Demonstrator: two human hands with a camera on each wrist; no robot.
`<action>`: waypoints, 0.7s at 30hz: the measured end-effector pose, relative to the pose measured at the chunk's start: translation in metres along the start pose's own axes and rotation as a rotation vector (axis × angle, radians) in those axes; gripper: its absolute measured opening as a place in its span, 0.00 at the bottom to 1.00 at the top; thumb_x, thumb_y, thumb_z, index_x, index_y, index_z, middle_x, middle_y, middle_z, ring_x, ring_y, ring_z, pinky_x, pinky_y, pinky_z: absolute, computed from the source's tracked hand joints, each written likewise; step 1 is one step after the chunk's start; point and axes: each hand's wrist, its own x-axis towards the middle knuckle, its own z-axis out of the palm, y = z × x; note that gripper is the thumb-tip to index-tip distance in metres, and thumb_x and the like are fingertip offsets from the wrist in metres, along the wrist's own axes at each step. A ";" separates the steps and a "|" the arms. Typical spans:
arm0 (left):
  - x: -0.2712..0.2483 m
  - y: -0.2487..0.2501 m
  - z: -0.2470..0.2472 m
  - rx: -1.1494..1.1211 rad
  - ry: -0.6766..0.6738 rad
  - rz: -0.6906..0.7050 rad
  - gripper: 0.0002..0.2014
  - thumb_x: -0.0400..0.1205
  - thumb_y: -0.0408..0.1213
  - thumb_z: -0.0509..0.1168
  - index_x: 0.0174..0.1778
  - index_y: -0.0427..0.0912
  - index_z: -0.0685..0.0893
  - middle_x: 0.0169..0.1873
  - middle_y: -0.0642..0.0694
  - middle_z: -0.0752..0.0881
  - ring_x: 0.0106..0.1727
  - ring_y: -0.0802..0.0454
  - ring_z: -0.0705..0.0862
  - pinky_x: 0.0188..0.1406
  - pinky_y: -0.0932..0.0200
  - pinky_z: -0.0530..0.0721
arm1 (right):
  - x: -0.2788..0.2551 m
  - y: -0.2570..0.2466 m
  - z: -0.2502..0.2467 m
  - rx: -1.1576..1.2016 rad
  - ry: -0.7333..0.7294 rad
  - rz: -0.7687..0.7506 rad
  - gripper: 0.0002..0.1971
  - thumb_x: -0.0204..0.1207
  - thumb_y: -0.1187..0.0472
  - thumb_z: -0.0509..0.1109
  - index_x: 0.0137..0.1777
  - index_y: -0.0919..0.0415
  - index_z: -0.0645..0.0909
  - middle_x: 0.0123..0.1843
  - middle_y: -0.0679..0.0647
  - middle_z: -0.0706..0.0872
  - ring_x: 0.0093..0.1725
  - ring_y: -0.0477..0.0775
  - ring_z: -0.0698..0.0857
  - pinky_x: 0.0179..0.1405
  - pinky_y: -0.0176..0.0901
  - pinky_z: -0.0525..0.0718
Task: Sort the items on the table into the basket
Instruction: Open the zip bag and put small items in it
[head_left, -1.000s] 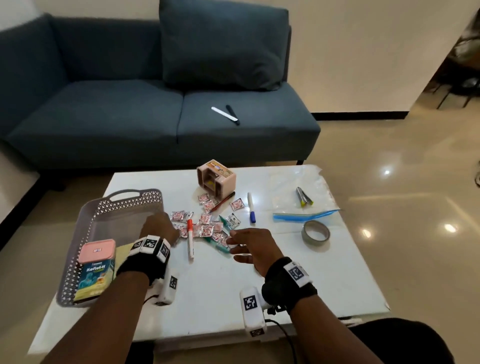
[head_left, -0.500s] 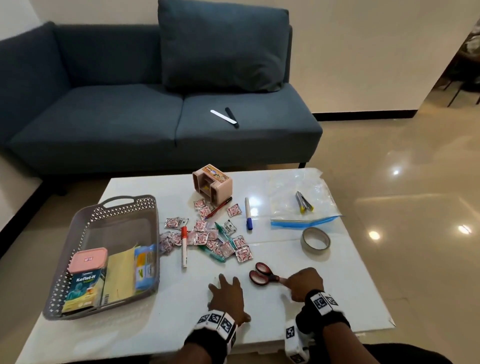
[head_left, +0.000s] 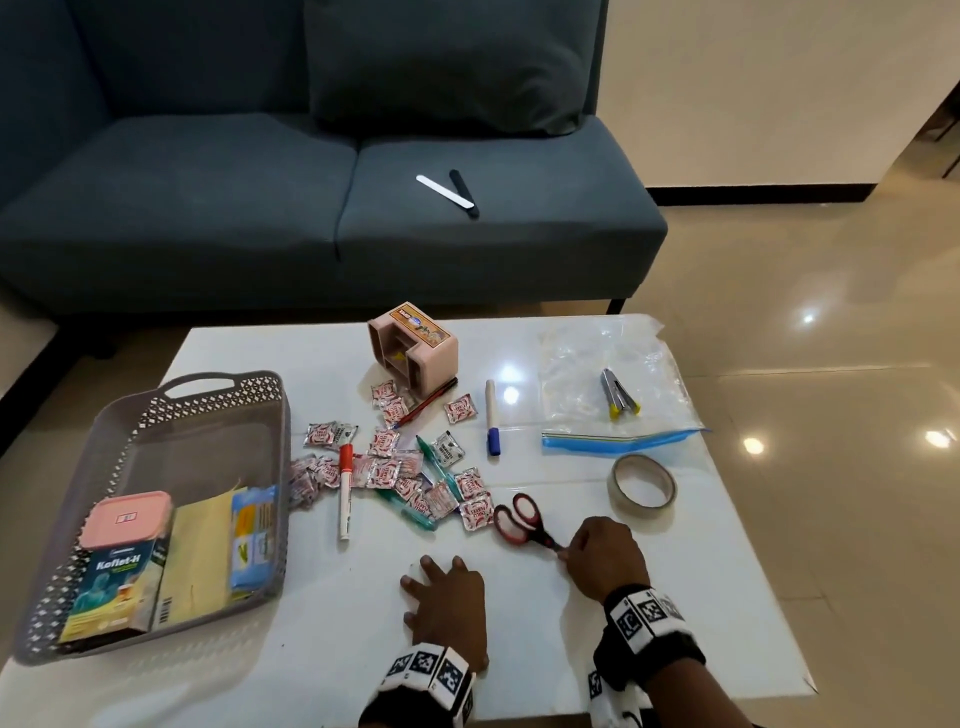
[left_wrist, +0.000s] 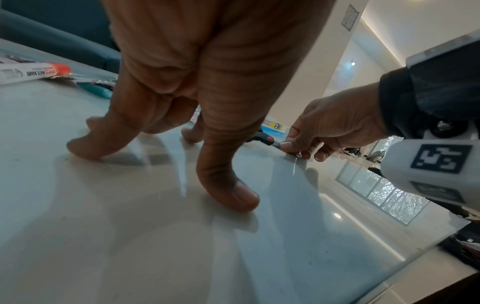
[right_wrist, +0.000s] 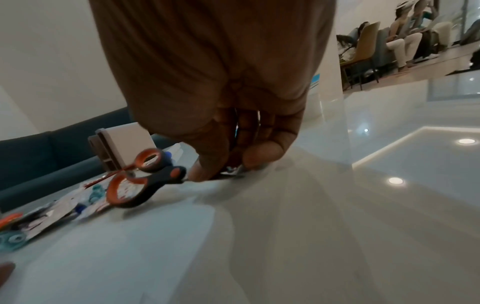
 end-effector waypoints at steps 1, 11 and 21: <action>-0.001 0.000 0.000 0.001 -0.001 -0.004 0.63 0.65 0.44 0.84 0.85 0.41 0.44 0.83 0.29 0.43 0.81 0.20 0.47 0.74 0.33 0.72 | 0.004 0.002 -0.003 0.002 0.028 0.005 0.15 0.68 0.49 0.76 0.47 0.61 0.86 0.50 0.55 0.89 0.53 0.57 0.87 0.49 0.44 0.84; 0.007 0.001 0.002 -0.037 -0.019 0.008 0.47 0.79 0.35 0.72 0.86 0.43 0.45 0.83 0.30 0.41 0.81 0.21 0.44 0.75 0.34 0.68 | 0.040 -0.012 -0.052 -0.154 0.115 -0.008 0.18 0.66 0.43 0.78 0.42 0.59 0.91 0.44 0.54 0.91 0.50 0.55 0.88 0.50 0.43 0.84; 0.031 0.004 0.013 -0.043 -0.027 -0.034 0.29 0.88 0.25 0.42 0.86 0.47 0.46 0.84 0.32 0.42 0.82 0.23 0.44 0.74 0.34 0.66 | 0.165 -0.054 -0.118 -0.110 0.254 0.116 0.26 0.66 0.49 0.80 0.57 0.66 0.79 0.60 0.67 0.83 0.59 0.69 0.83 0.56 0.54 0.82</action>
